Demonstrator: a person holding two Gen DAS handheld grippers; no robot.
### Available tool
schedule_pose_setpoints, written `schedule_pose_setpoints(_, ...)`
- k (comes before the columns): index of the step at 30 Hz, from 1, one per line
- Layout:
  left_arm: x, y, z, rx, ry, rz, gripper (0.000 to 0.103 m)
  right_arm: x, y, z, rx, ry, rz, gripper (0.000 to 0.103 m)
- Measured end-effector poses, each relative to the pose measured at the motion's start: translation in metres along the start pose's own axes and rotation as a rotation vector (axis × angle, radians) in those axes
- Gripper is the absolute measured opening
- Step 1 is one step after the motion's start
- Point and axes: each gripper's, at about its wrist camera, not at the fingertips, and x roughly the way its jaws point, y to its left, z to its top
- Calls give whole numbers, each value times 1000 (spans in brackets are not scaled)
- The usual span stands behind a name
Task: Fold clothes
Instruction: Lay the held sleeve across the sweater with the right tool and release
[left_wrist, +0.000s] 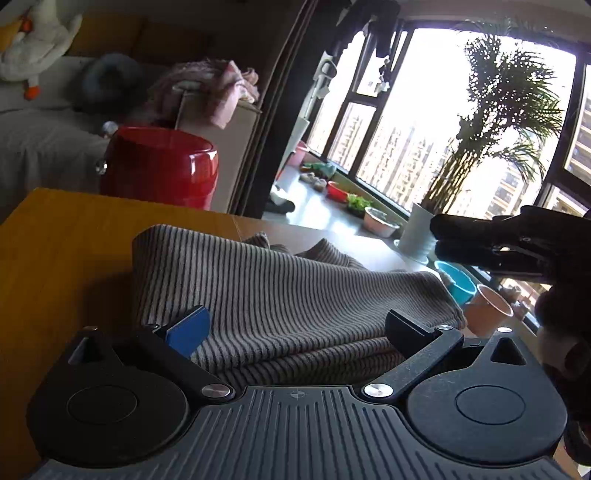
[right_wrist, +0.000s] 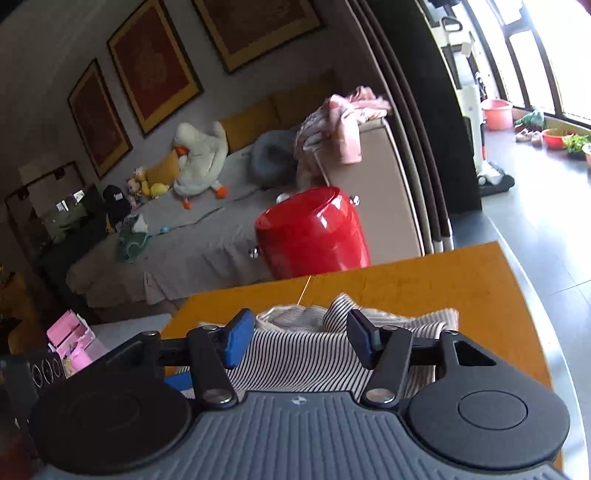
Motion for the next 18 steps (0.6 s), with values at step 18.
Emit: schedule_pose_setpoints(18, -34, -8, -24, 13, -1, -6, 103, -16, 2, -69, -10, 6, -59, 66)
